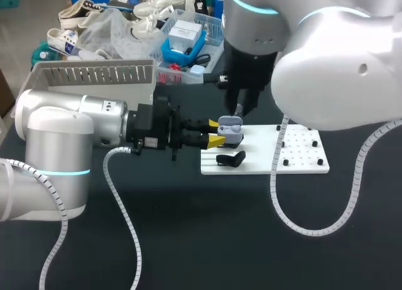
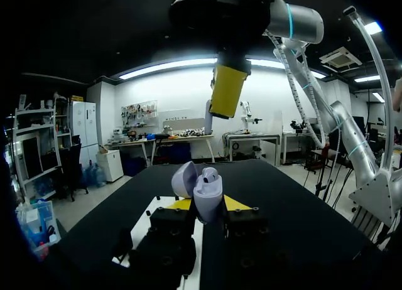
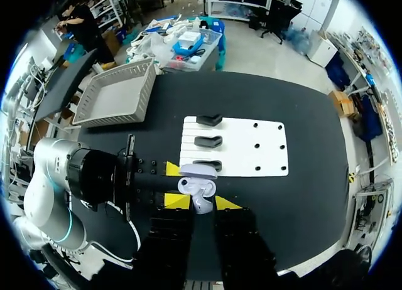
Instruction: Pick up each earbud case from the left stands, insert the matching earbuds, close the lid, and place the case in the box.
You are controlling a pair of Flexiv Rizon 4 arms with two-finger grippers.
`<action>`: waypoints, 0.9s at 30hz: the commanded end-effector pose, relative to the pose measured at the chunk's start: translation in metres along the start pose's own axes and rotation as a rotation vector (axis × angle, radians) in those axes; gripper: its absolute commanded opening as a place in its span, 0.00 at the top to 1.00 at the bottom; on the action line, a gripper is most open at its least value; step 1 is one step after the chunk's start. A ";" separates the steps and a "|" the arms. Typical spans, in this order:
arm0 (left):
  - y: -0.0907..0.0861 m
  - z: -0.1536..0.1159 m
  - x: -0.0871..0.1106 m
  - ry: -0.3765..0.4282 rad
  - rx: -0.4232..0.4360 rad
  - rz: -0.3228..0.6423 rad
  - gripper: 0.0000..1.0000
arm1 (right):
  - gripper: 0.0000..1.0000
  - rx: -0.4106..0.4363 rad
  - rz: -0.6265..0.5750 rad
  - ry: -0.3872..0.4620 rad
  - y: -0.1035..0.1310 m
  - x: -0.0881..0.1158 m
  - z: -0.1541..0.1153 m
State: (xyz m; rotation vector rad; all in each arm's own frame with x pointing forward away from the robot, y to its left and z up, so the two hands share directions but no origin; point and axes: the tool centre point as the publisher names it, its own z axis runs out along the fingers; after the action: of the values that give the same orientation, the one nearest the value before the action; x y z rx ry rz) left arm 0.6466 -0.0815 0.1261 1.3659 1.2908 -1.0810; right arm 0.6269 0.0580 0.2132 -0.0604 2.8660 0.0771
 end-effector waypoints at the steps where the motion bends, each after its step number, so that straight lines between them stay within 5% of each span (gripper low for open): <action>1: 0.000 0.001 0.000 0.001 -0.003 0.001 1.00 | 1.00 0.008 0.001 0.014 0.005 -0.002 0.003; 27: 0.000 0.001 0.000 0.001 -0.003 0.001 1.00 | 1.00 -0.073 -0.043 0.064 0.018 0.001 0.026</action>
State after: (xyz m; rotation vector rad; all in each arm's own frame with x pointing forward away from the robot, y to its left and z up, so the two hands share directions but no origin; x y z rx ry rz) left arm 0.6466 -0.0815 0.1261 1.3659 1.2908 -1.0811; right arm 0.6271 0.0737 0.1916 -0.1390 2.9193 0.1766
